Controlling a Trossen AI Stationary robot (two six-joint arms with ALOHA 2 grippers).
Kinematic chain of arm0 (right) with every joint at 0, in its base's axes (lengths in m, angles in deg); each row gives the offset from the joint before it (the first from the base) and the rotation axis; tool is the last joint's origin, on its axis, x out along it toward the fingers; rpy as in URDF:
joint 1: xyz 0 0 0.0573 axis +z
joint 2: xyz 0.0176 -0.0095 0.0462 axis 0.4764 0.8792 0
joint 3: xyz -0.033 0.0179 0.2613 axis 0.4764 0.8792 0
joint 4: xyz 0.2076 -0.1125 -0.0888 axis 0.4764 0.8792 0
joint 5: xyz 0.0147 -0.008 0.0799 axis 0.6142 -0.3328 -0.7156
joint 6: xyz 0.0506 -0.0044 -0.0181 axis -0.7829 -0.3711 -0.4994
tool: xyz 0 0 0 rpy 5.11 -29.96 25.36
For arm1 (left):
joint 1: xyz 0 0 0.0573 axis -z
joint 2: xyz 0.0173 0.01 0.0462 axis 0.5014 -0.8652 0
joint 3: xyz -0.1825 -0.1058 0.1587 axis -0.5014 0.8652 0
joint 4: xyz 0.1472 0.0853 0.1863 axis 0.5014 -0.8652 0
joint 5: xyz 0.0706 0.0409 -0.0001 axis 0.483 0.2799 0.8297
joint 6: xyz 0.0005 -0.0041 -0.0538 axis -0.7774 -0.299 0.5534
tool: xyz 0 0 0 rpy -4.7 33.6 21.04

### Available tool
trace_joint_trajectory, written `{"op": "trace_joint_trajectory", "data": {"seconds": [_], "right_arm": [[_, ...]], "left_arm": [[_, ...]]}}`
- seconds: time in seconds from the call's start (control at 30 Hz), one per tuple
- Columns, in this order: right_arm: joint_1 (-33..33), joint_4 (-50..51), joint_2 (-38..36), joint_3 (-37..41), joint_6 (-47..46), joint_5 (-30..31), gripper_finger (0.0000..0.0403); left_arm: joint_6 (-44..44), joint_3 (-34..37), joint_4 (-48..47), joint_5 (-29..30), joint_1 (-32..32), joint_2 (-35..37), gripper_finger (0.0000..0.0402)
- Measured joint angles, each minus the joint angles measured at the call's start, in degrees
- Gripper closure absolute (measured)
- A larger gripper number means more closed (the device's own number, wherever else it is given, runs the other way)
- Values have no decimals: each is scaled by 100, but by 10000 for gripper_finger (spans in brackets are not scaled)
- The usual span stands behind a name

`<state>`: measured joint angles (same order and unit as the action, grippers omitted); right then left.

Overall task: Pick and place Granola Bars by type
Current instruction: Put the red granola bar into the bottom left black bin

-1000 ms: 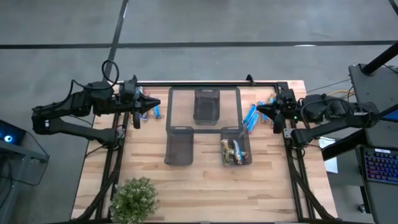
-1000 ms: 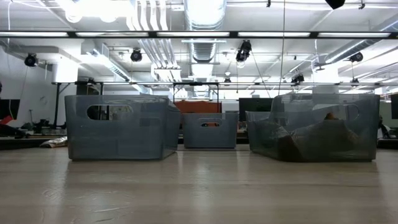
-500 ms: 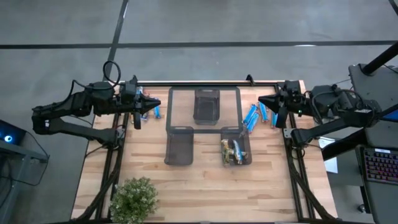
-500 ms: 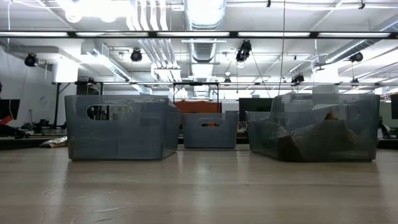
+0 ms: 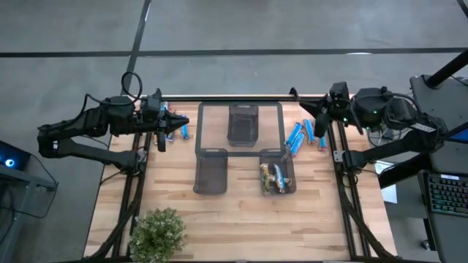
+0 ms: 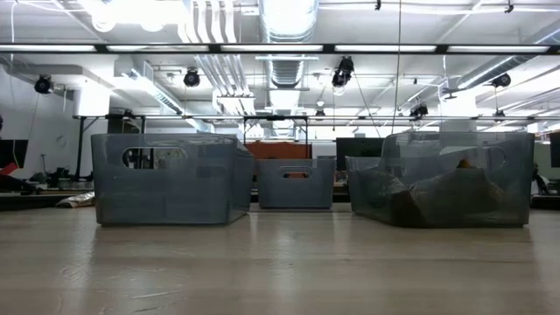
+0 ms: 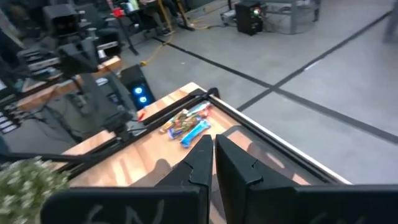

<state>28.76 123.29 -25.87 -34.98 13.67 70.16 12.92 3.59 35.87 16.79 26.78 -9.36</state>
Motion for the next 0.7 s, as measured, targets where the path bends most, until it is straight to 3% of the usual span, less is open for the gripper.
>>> {"op": "trace_joint_trajectory", "data": {"seconds": [0.7], "right_arm": [[-1570,570,487,-144,-416,-53,390]], "left_arm": [[33,7,-61,0,0,0,401]]}}
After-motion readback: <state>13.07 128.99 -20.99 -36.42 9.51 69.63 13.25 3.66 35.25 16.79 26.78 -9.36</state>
